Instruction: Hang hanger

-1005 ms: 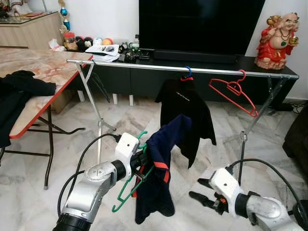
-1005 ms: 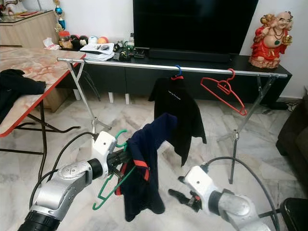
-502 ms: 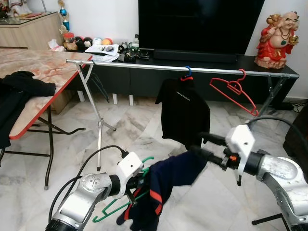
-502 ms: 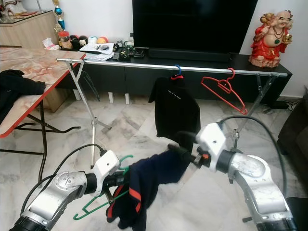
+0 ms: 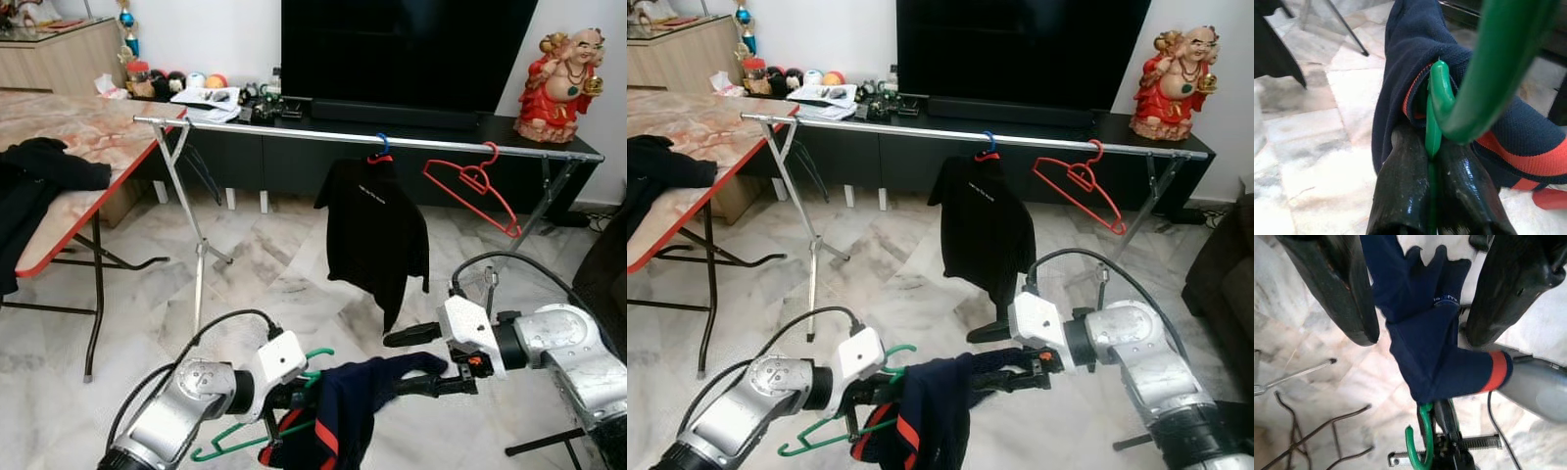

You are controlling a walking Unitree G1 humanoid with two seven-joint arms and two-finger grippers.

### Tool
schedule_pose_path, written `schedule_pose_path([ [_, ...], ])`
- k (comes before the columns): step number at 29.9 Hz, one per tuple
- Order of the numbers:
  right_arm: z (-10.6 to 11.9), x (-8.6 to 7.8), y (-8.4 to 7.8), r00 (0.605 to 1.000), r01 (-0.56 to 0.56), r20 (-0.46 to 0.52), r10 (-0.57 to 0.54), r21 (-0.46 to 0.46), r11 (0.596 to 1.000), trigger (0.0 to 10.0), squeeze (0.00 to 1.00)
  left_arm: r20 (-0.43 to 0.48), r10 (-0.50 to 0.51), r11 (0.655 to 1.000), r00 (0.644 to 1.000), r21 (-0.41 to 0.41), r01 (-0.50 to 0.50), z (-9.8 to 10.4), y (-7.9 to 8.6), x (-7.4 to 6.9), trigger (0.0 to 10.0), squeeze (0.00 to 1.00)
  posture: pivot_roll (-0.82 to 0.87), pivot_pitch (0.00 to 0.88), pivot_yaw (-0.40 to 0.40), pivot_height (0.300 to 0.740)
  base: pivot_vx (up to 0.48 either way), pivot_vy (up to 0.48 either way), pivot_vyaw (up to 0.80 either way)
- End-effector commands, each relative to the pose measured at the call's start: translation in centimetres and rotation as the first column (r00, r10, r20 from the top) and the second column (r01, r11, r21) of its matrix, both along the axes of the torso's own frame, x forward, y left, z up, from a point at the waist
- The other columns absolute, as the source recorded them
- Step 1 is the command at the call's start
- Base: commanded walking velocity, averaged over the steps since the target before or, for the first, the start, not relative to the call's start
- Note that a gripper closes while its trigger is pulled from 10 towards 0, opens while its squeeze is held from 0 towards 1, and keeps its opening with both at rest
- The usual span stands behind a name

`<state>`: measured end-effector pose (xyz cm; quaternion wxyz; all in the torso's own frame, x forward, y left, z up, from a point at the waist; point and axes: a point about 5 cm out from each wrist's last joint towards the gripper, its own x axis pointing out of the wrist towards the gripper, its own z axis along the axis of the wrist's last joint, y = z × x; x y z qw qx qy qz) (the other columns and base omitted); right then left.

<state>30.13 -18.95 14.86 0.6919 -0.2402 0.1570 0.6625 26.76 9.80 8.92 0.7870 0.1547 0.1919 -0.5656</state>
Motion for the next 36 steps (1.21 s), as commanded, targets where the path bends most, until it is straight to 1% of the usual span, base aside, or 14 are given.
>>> schedule_pose_path([
  [1,0.0,0.2,0.5,0.999,-0.042,0.005,0.042,-0.019,0.999,10.0,0.0,0.072,-0.058,0.998,0.996,-0.003,0.058,1.4,-0.9,0.2,10.0,0.0,0.09,0.0,-0.075,0.74,0.0,0.0,0.0],
  [2,-0.2,0.2,1.0,0.997,-0.074,-0.01,0.074,-0.011,0.997,10.0,0.0,0.074,-0.077,0.997,0.994,0.003,0.076,1.4,-1.2,0.1,10.0,0.0,0.09,0.0,-0.079,0.74,0.0,0.0,0.0],
  [3,-0.2,0.2,1.0,0.997,-0.074,-0.01,0.074,-0.011,0.997,10.0,0.0,0.074,-0.077,0.997,0.994,0.003,0.076,1.4,-1.2,0.1,10.0,0.0,0.09,0.0,-0.079,0.74,0.0,0.0,0.0],
  [7,-0.8,-0.5,2.3,0.977,-0.196,-0.085,0.198,0.025,0.98,10.0,0.0,0.078,-0.108,0.994,0.991,0.016,0.107,1.2,-1.8,-0.1,10.0,0.0,0.1,0.0,-0.088,0.74,0.0,0.0,0.0],
  [10,-1.2,-0.5,2.4,0.969,-0.227,-0.1,0.227,0.016,0.974,10.0,0.0,0.078,-0.116,0.993,0.99,0.017,0.115,1.2,-1.9,-0.2,10.0,0.0,0.1,0.0,-0.088,0.74,0.0,0.0,0.0],
  [12,-1.8,-0.5,2.6,0.962,-0.258,-0.097,0.256,-0.016,0.966,10.0,0.0,0.081,-0.128,0.992,0.988,0.018,0.126,1.2,-2.2,-0.2,10.0,0.0,0.1,0.0,-0.088,0.74,0.0,0.0,0.0],
  [14,-2.3,0.1,3.1,0.973,-0.226,-0.053,0.224,-0.038,0.973,10.0,0.0,0.086,-0.139,0.99,0.987,0.013,0.138,1.4,-2.6,-0.3,10.0,0.0,0.1,0.0,-0.085,0.74,0.0,0.0,0.0],
  [18,-2.5,0.3,3.4,0.974,-0.226,-0.029,0.225,-0.05,0.973,10.0,0.0,0.085,-0.15,0.989,0.985,0.009,0.15,1.4,-2.8,-0.4,10.0,0.0,0.09,0.0,-0.084,0.74,0.0,0.0,0.0],
  [19,-2.7,0.6,3.6,0.978,-0.209,-0.005,0.209,-0.06,0.976,10.0,0.0,0.084,-0.16,0.987,0.983,0.005,0.16,1.5,-3.1,-0.6,10.0,0.0,0.1,0.0,-0.086,0.74,0.0,0.0,0.0],
  [23,-2.6,1.1,3.9,0.984,-0.177,0.028,0.179,-0.05,0.983,10.0,0.0,0.082,-0.18,0.984,0.98,-0.003,0.181,1.6,-3.5,-0.8,10.0,0.0,0.1,0.0,-0.088,0.74,0.0,0.0,0.0],
  [26,-2.6,1.1,3.9,0.983,-0.184,0.019,0.185,-0.037,0.982,10.0,0.0,0.084,-0.181,0.983,0.98,-0.005,0.182,1.6,-3.6,-0.9,10.0,0.0,0.1,0.0,-0.089,0.74,0.0,0.0,0.0],
  [29,-3.2,0.8,3.7,0.976,-0.217,-0.008,0.217,-0.075,0.973,10.0,0.0,0.081,-0.187,0.982,0.979,-0.007,0.188,1.6,-3.8,-1.0,10.0,0.0,0.1,0.0,-0.09,0.74,0.0,0.0,0.0],
  [33,-3.9,0.0,3.4,0.957,-0.283,-0.097,0.275,-0.092,0.955,10.0,0.0,0.082,-0.192,0.981,0.978,-0.008,0.193,1.6,-3.9,-1.1,10.0,0.0,0.1,0.0,-0.092,0.74,0.0,0.0,0.0],
  [36,-4.4,0.1,3.4,0.96,-0.277,-0.087,0.267,-0.126,0.953,10.0,0.0,0.086,-0.193,0.981,0.977,-0.003,0.194,1.7,-3.9,-1.0,10.0,0.0,0.1,0.0,-0.093,0.74,0.0,0.0,0.0],
])
